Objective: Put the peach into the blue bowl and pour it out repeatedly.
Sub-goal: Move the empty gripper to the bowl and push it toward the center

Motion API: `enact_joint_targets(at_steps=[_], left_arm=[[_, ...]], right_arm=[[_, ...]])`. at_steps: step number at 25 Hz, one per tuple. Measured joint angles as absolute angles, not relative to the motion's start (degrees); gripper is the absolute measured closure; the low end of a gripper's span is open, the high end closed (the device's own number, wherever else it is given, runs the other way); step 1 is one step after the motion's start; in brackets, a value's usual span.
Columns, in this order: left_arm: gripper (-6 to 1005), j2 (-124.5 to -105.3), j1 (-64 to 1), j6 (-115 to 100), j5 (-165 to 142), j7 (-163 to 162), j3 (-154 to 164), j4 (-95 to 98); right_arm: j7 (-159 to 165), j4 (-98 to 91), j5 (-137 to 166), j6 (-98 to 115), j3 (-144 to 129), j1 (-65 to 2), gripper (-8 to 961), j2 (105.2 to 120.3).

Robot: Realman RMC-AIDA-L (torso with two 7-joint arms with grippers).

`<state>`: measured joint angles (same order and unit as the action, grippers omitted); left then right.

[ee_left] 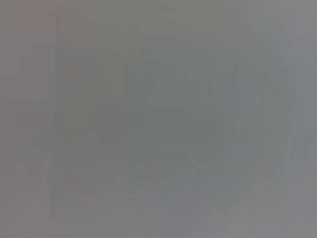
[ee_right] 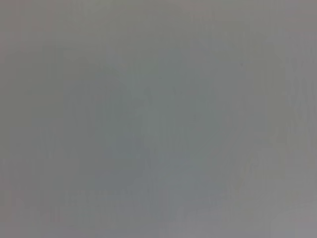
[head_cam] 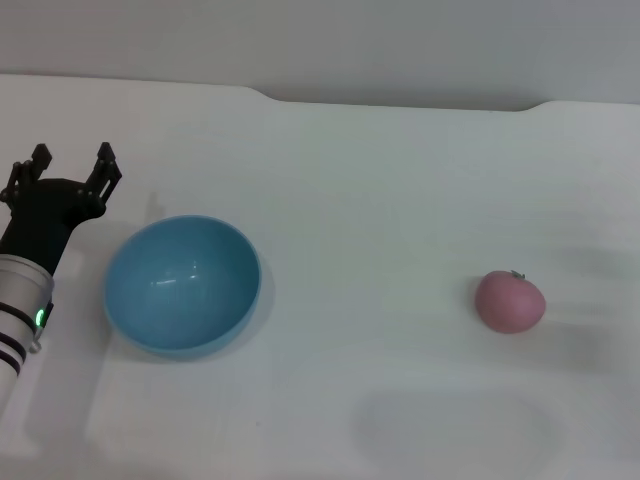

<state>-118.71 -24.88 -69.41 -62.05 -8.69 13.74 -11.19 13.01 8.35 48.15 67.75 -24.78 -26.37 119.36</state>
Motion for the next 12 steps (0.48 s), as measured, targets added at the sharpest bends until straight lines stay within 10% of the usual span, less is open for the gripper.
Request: enact_joint_targets(at_steps=[12], left_arm=[[213,-118.57,-26.9,-63.0,-62.0,-9.0,12.7,-10.1]], right_arm=[[13.0,8.1,48.1,66.5,-24.8,-27.1,375,119.31]])
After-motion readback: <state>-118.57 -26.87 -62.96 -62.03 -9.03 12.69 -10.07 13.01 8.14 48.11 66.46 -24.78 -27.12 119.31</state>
